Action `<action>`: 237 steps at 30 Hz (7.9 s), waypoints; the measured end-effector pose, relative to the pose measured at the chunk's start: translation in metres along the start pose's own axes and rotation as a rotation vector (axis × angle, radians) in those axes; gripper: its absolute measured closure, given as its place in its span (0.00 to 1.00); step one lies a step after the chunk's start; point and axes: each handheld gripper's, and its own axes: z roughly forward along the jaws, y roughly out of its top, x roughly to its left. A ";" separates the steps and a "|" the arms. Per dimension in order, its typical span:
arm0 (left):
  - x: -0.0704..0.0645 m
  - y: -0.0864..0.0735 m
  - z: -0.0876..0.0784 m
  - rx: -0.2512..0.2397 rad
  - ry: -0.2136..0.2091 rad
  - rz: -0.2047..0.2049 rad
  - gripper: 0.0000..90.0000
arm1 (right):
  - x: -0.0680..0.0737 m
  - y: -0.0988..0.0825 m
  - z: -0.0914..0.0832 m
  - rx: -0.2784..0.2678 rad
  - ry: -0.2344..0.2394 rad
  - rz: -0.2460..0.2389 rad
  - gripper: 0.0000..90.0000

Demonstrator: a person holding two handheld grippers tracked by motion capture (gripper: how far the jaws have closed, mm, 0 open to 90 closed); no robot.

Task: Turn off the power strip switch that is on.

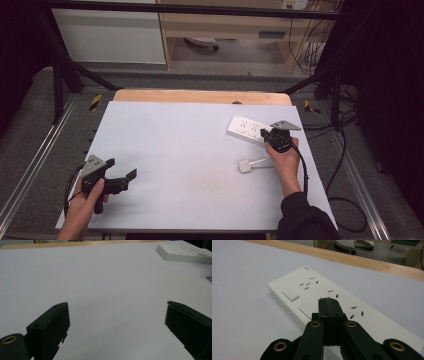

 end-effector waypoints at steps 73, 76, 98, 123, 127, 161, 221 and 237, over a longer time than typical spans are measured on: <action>-0.001 0.000 -0.001 -0.003 -0.004 0.017 0.06 | -0.003 -0.011 0.015 0.061 0.012 0.006 1.00; -0.001 0.001 -0.002 -0.004 -0.004 0.016 0.06 | -0.002 -0.010 0.015 0.061 0.008 0.003 1.00; -0.001 0.001 -0.001 -0.006 -0.008 0.016 0.06 | -0.005 -0.011 0.015 0.055 0.009 0.013 1.00; -0.001 0.001 -0.002 -0.008 -0.008 0.013 0.06 | -0.004 -0.007 0.012 0.011 0.022 0.018 0.96; -0.001 0.001 -0.002 -0.009 -0.009 0.013 0.06 | -0.004 -0.006 0.011 0.004 0.023 0.019 0.95; -0.001 0.001 -0.002 -0.008 -0.006 0.014 0.06 | 0.005 0.005 0.004 -0.029 0.022 0.031 0.59; 0.000 0.001 -0.003 -0.008 0.007 -0.001 0.06 | 0.022 0.039 -0.045 -0.080 0.043 0.052 0.06; -0.002 0.001 -0.009 -0.013 -0.005 -0.011 0.06 | 0.023 0.036 -0.078 -0.128 0.072 0.033 0.06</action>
